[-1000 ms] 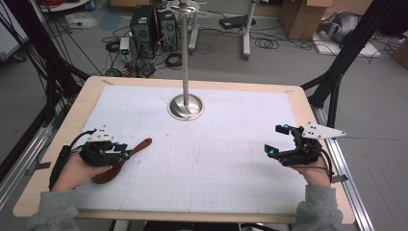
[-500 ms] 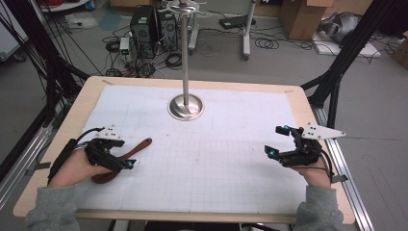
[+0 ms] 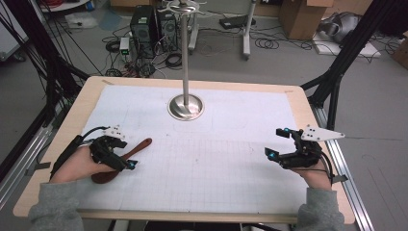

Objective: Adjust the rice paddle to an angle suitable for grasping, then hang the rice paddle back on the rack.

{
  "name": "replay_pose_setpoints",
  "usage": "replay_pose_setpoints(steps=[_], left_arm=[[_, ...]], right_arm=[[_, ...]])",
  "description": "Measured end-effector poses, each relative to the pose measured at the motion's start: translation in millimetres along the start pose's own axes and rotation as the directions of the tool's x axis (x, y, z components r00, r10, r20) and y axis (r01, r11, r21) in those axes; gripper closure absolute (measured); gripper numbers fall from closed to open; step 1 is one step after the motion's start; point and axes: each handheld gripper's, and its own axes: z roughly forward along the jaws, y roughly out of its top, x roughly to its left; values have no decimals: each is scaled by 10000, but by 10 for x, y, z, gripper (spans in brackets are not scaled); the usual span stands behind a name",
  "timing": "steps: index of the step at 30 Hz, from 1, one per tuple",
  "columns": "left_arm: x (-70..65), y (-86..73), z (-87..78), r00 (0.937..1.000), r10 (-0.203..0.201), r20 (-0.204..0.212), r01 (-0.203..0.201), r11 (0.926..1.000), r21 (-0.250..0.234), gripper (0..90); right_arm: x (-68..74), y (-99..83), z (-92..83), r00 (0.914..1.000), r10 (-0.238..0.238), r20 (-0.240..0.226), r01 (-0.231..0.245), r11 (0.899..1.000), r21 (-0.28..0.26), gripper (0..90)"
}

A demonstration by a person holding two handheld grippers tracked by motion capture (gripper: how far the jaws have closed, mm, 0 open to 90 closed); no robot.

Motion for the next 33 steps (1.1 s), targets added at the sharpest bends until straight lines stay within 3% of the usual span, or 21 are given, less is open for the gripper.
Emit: replay_pose_setpoints(steps=[8, 11, 15, 23, 30, 33], left_arm=[[78, 19, 20, 9998, -129, -134, 135, 9990, 418, 147], [91, 23, 41, 9994, -59, -340, 81, 9978, 654, 176], [84, 23, 89, 9996, 128, -262, -107, 9967, 807, 214], [75, 26, 126, 9986, 203, -484, -148, 9936, 1116, 315], [66, 37, 117, 9981, 33, -620, 57, 9896, 1434, 427], [65, 51, 109, 9963, -335, -793, 463, 9851, 1654, 469]], right_arm=[[-8, -17, -5, 10000, -42, 35, 42, 10000, 68, 95], [-13, -35, -15, 10000, -15, 73, 14, 9999, 104, 95], [5, -35, -63, 9999, -6, 123, 5, 10000, 74, 96], [7, -41, -88, 9999, 14, 157, -15, 10000, 77, 95], [6, -41, -91, 9998, 10, 174, -11, 10000, 69, 95], [10, -41, -88, 9999, 23, 148, -24, 10000, 74, 96]])
